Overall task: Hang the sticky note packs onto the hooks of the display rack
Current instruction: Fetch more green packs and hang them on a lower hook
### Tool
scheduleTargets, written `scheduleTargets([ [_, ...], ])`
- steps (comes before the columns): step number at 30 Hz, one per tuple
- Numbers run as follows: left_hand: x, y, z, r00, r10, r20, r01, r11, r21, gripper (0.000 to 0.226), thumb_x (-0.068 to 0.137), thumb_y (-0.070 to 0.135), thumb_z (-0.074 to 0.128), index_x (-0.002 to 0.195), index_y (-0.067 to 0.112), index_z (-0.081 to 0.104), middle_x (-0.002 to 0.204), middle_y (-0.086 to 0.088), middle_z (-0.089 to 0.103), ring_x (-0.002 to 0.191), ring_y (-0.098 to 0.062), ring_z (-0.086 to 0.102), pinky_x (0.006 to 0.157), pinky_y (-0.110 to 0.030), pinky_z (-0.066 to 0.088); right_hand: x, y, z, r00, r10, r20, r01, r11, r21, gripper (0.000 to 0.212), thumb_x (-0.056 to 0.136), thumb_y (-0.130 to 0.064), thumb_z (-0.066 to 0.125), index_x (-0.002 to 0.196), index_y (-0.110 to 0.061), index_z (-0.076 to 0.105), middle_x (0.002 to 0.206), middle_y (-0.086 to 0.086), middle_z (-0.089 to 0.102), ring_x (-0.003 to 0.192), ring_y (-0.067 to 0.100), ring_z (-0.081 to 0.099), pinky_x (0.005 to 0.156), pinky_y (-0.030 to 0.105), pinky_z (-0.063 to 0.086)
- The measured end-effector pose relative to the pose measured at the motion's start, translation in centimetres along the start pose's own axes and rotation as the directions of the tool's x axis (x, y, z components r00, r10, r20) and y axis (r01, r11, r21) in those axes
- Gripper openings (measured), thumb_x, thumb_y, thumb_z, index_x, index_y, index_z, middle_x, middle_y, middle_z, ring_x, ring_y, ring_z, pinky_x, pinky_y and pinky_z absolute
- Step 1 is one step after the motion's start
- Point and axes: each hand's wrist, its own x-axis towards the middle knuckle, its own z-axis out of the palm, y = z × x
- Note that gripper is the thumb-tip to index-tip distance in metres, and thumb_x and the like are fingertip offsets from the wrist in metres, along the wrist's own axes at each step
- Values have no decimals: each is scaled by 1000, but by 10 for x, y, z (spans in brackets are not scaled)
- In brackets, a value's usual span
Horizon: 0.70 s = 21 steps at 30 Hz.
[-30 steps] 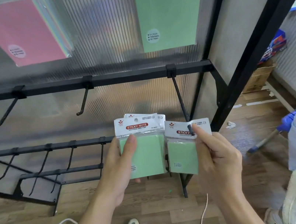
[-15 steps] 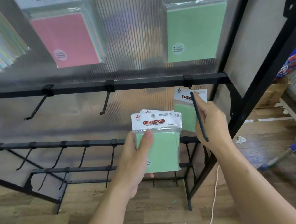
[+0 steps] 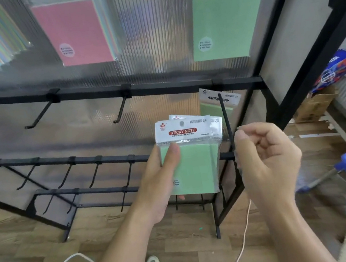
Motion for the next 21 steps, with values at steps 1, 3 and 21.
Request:
scheduleTargets([
  [1, -2, 0, 2, 1000, 6, 12, -5, 1000, -30, 48, 83, 63, 55, 115, 28, 57, 90, 5, 72, 71, -10, 69, 40, -22, 42, -6, -5, 1, 999, -20, 48, 19, 1000, 12, 2, 84, -25, 64, 85, -26, 63, 64, -1, 59, 54, 10, 53, 53, 17, 45],
  [3, -6, -1, 5, 999, 31, 36, -28, 997, -68, 48, 84, 59, 59, 115, 22, 57, 86, 4, 72, 67, -8, 68, 40, -17, 43, -13, -12, 3, 991, -43, 126, 45, 999, -17, 14, 80, -39, 68, 90, -31, 62, 66, -3, 59, 55, 11, 53, 53, 17, 45],
  [21, -21, -12, -6, 997, 36, 69, -40, 997, 63, 53, 85, 65, 36, 120, 31, 56, 107, 3, 74, 94, -18, 71, 65, -33, 55, -38, -8, 5, 990, 131, 45, -137, 979, 154, 23, 88, -10, 53, 91, -31, 43, 64, -4, 61, 51, 6, 48, 49, 16, 37],
])
